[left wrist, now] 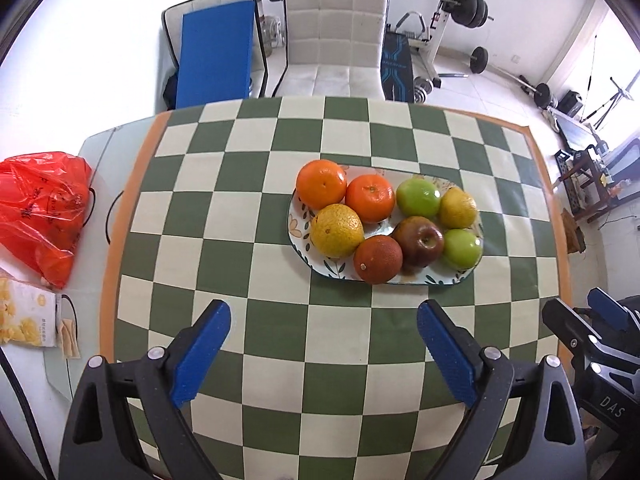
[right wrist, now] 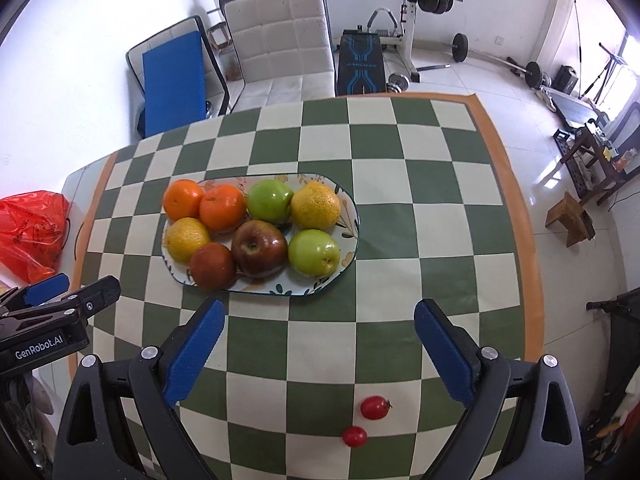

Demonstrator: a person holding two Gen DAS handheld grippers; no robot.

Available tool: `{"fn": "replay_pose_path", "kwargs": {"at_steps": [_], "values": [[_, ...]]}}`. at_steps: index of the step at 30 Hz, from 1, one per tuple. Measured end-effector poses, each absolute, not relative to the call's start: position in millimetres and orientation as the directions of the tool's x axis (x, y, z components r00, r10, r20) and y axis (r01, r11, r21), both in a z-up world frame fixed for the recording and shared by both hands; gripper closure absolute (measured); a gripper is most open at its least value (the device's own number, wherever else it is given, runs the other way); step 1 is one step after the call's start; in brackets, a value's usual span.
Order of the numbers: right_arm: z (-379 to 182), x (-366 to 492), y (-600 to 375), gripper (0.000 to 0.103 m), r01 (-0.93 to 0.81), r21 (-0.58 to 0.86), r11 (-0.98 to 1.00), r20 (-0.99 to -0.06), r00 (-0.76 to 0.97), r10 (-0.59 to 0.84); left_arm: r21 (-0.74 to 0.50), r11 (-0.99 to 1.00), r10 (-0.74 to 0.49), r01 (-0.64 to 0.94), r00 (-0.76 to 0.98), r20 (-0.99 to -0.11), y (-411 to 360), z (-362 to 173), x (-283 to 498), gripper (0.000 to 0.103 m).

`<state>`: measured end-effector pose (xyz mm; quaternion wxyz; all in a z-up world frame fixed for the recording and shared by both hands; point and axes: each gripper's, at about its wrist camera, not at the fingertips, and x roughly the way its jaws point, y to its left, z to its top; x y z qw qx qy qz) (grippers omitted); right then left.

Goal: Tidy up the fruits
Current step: 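Withdraw both tools from the plate toward the cherry tomatoes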

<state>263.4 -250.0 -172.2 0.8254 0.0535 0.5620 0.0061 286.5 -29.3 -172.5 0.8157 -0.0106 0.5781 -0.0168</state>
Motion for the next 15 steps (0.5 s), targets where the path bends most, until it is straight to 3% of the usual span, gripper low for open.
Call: {"fn": "replay_pose_path", "kwargs": {"at_steps": [15], "values": [[-69, 191, -240, 0.005, 0.039, 0.094, 0.995, -0.862, 0.504, 0.062, -0.035, 0.995, -0.072, 0.089, 0.455, -0.887, -31, -91, 224, 0.007]]}}
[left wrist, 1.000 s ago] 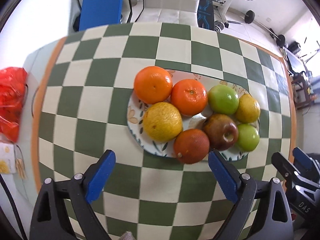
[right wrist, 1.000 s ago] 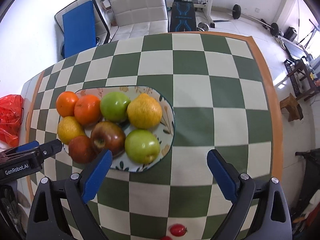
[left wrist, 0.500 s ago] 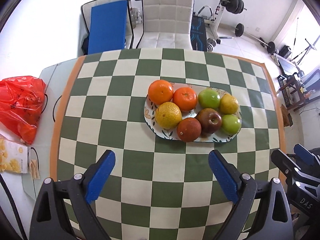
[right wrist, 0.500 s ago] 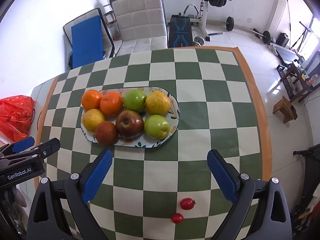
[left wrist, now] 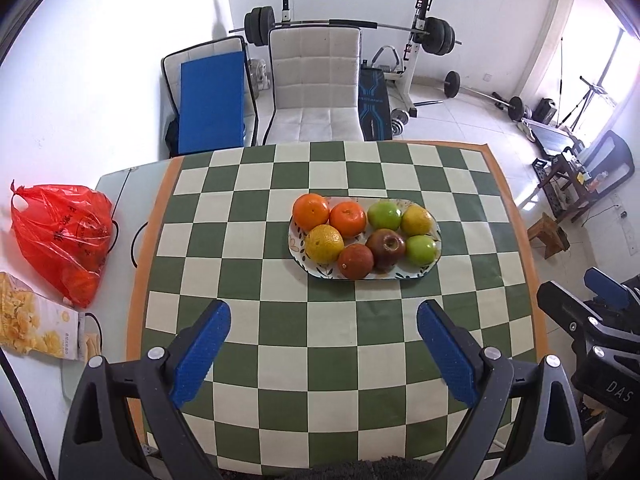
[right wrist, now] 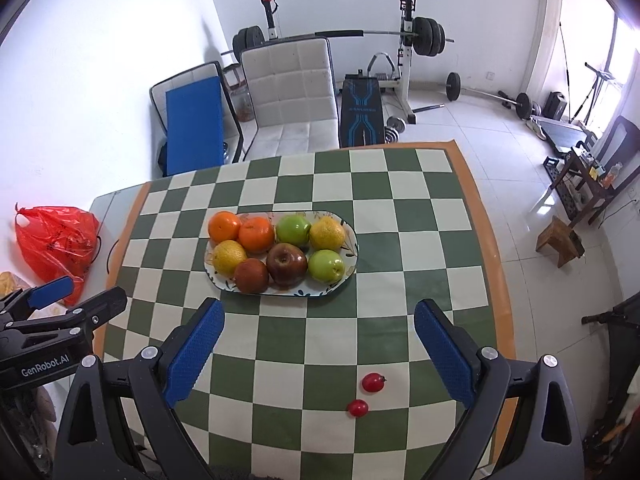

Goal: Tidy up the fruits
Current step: 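Withdraw both tools from the plate toward the cherry tomatoes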

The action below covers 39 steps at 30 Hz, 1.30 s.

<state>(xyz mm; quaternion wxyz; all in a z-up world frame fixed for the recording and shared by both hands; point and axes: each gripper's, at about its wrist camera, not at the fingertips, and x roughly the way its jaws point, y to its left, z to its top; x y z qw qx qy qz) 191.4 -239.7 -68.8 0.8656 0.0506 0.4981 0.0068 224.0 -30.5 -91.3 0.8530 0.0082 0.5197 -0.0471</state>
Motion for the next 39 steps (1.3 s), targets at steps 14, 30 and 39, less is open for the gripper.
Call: {"fn": "replay_pose_path", "kwargs": {"at_steps": [14, 30, 39], "values": [[-23, 153, -235, 0.005, 0.03, 0.115, 0.993, -0.829, 0.554, 0.079, -0.037, 0.996, -0.07, 0.077, 0.489, -0.869, -29, -69, 198, 0.007], [-99, 172, -283, 0.005, 0.154, 0.217, 0.964, -0.891, 0.435, 0.131, 0.051, 0.996, 0.017, 0.078, 0.396, -0.918, -55, -135, 229, 0.0], [-276, 166, -318, 0.01, 0.312, 0.247, 0.918, -0.968, 0.131, 0.216, 0.134, 0.974, 0.093, 0.185, 0.215, -0.972, -99, -224, 254, 0.0]]}}
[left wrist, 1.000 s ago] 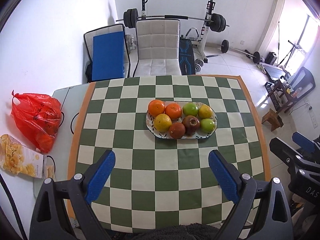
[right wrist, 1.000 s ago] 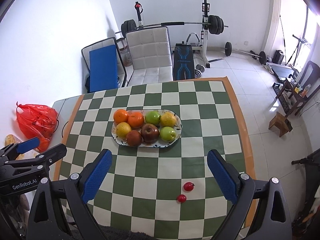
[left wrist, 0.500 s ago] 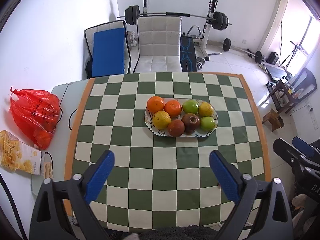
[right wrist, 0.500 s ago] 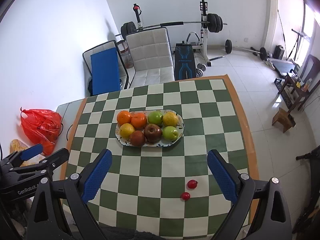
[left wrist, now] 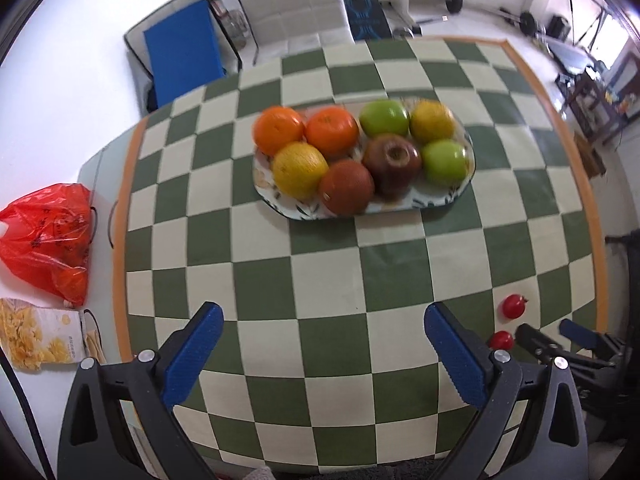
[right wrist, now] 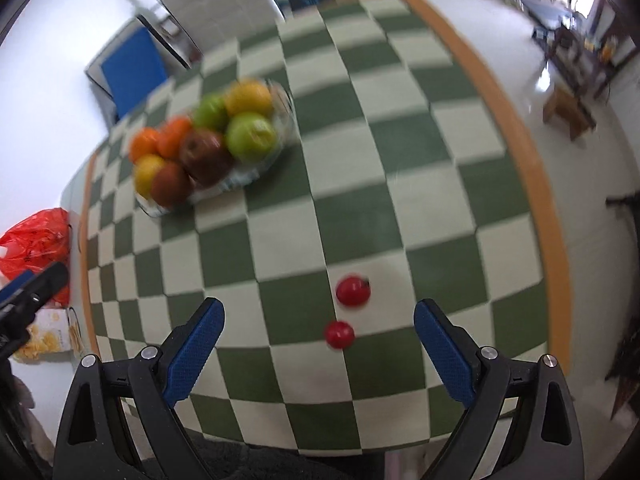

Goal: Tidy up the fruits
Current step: 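Withdraw both tools from the plate toward the cherry tomatoes, then grasp a cherry tomato with the left tool while the right tool grasps the other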

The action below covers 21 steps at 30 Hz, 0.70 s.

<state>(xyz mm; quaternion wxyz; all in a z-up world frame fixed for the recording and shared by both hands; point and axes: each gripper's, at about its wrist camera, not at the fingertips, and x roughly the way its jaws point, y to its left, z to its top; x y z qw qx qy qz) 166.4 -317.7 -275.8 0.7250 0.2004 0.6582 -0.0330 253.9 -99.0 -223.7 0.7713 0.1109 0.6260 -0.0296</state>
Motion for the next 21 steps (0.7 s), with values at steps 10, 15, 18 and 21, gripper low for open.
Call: {"fn": "replay_pose_path", "kwargs": {"at_steps": [10, 15, 18, 21], "values": [[-369, 153, -299, 0.064, 0.323, 0.227, 0.919, -0.971, 0.0, 0.24, 0.12, 0.961, 0.106, 0.251, 0.066, -0.992, -133, -283, 259, 0.0], [-353, 141, -305, 0.073, 0.32, 0.234, 0.918, -0.972, 0.07, 0.223, 0.059, 0.957, 0.052, 0.285, 0.033, -0.998, -160, -293, 261, 0.0], [-334, 126, -331, 0.073, 0.36, 0.238, 0.902, -0.971, 0.122, 0.207, -0.011, 0.944, -0.01, 0.329, -0.006, -1.0, -192, -302, 262, 0.0], [-324, 115, -359, 0.073, 0.41, 0.227, 0.883, -0.972, 0.147, 0.182, -0.065, 0.921, -0.052, 0.383, -0.044, -0.998, -226, -315, 261, 0.0]]}}
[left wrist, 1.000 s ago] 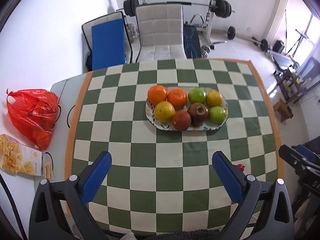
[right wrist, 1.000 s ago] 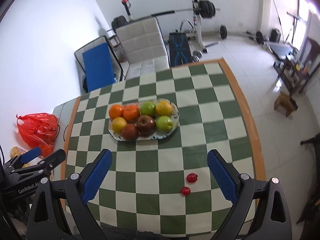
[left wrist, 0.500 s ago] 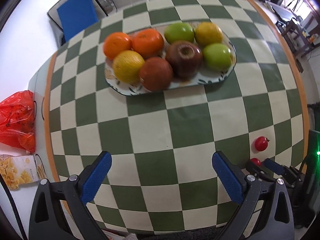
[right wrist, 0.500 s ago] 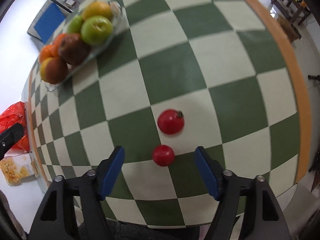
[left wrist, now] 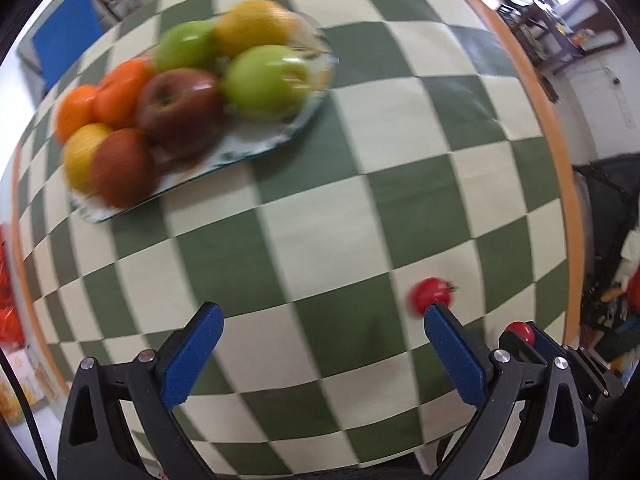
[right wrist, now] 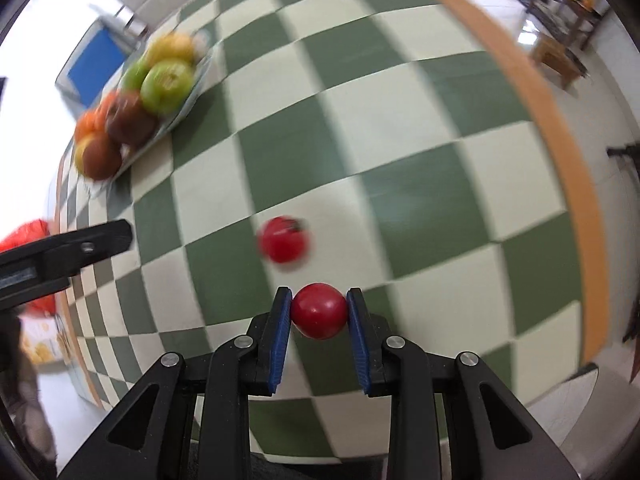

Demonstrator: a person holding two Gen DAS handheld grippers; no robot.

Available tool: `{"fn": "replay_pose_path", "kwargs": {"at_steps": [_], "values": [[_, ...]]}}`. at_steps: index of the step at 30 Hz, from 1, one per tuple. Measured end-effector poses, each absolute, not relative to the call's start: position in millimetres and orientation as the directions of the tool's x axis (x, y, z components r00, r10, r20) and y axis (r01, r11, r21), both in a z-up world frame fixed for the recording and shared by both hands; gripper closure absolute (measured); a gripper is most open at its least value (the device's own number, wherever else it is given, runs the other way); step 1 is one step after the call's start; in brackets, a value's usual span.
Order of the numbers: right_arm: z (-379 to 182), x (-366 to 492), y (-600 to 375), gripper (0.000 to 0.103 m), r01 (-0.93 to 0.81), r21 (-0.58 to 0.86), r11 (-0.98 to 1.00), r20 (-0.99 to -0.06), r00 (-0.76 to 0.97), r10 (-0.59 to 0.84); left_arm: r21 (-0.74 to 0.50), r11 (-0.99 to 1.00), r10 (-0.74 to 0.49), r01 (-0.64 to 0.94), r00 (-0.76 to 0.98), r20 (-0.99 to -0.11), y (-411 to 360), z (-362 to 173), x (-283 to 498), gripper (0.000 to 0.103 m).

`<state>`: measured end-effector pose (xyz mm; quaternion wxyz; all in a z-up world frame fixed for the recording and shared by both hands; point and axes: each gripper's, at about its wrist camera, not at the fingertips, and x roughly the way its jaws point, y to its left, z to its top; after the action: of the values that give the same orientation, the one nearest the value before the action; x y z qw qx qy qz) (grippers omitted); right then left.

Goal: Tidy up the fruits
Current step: 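Grasp a cherry tomato with the left tool while the right tool grasps the other, then carry both cherry tomatoes to the plate and open both tools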

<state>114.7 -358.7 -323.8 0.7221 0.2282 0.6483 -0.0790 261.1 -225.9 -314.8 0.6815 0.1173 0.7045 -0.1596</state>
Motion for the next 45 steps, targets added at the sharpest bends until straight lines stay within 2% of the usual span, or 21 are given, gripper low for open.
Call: {"fn": "replay_pose_path", "kwargs": {"at_steps": [3, 6, 8, 10, 11, 12, 22, 34, 41, 45], "values": [[-323, 103, -388, 0.073, 0.463, 0.207, 0.862, -0.977, 0.15, 0.154, -0.092, 0.889, -0.068, 0.449, -0.071, -0.995, -255, -327, 255, 0.002], [-326, 97, -407, 0.073, 0.502, 0.19, 0.844, -0.98, 0.146, 0.133, -0.095, 0.839, -0.055, 0.536, -0.09, -0.994, -283, -339, 244, 0.014], [-328, 94, -416, 0.073, 0.52, 0.188, 0.833, -0.981, 0.146, 0.13, -0.078, 0.811, -0.028, 0.58, -0.095, -0.995, -296, -348, 237, 0.034], [-328, 89, -422, 0.073, 0.535, 0.19, 0.823, -0.98, 0.151, 0.129, -0.078, 0.798, -0.01, 0.598, -0.116, -0.993, -303, -358, 232, 0.065], [-327, 87, -423, 0.073, 0.539, 0.192, 0.82, -0.98, 0.152, 0.13, -0.084, 0.796, -0.01, 0.599, -0.126, -0.992, -303, -362, 231, 0.071], [-326, 86, -424, 0.073, 0.543, 0.195, 0.816, -0.979, 0.154, 0.132, -0.087, 0.797, -0.015, 0.597, -0.125, -0.992, -303, -362, 230, 0.074], [-308, 99, -418, 0.073, 0.496, 0.224, 0.839, -0.971, 0.19, 0.147, -0.179, 0.869, -0.153, 0.462, -0.094, -0.984, -255, -324, 257, 0.074], [-276, 194, -340, 0.073, 0.275, 0.36, 0.891, -0.918, 0.273, 0.287, -0.331, 0.943, -0.333, 0.032, 0.061, -0.941, -74, -245, 307, 0.074], [-295, 269, -280, 0.073, 0.193, 0.491, 0.85, -0.858, 0.275, 0.433, -0.424, 0.878, -0.409, -0.222, 0.112, -0.906, -1, -269, 339, 0.074], [-311, 300, -256, 0.073, 0.16, 0.489, 0.858, -0.86, 0.255, 0.442, -0.467, 0.822, -0.46, -0.325, 0.104, -0.882, 19, -292, 353, 0.074]]}}
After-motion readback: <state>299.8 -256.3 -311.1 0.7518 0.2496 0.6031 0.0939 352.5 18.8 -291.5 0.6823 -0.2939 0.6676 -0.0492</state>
